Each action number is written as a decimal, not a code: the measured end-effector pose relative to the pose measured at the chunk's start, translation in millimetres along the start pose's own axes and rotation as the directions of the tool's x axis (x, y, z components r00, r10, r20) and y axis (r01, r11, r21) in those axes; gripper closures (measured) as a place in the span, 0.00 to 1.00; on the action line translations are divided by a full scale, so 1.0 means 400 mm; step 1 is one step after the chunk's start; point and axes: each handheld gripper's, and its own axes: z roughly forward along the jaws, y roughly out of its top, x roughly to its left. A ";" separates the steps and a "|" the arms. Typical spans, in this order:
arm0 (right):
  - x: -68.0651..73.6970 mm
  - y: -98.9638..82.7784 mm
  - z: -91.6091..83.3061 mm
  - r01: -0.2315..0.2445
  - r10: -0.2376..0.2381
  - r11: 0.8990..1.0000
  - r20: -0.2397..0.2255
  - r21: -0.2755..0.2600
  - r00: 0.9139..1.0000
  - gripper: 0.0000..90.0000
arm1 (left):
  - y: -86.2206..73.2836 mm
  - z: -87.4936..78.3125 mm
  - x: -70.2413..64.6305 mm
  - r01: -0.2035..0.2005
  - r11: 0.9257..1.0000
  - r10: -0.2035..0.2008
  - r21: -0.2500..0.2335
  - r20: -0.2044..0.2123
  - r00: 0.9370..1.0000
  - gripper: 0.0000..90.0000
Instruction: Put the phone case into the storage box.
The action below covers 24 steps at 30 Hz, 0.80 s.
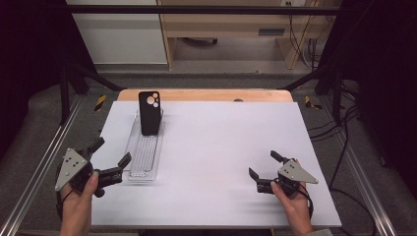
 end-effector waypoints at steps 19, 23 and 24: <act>0.000 0.000 -0.001 0.008 -0.008 1.000 0.000 -0.001 1.000 0.04 | -0.070 -0.015 -0.002 0.029 0.999 -0.029 0.024 -0.001 1.000 0.01; 0.001 0.000 0.000 0.012 -0.012 1.000 -0.003 0.000 1.000 0.04 | -0.088 -0.014 0.002 0.047 0.998 -0.047 0.029 0.000 0.999 0.01; 0.001 0.000 0.000 0.012 -0.012 1.000 -0.003 0.000 1.000 0.04 | -0.093 -0.014 0.002 0.050 0.998 -0.050 0.032 -0.002 0.999 0.01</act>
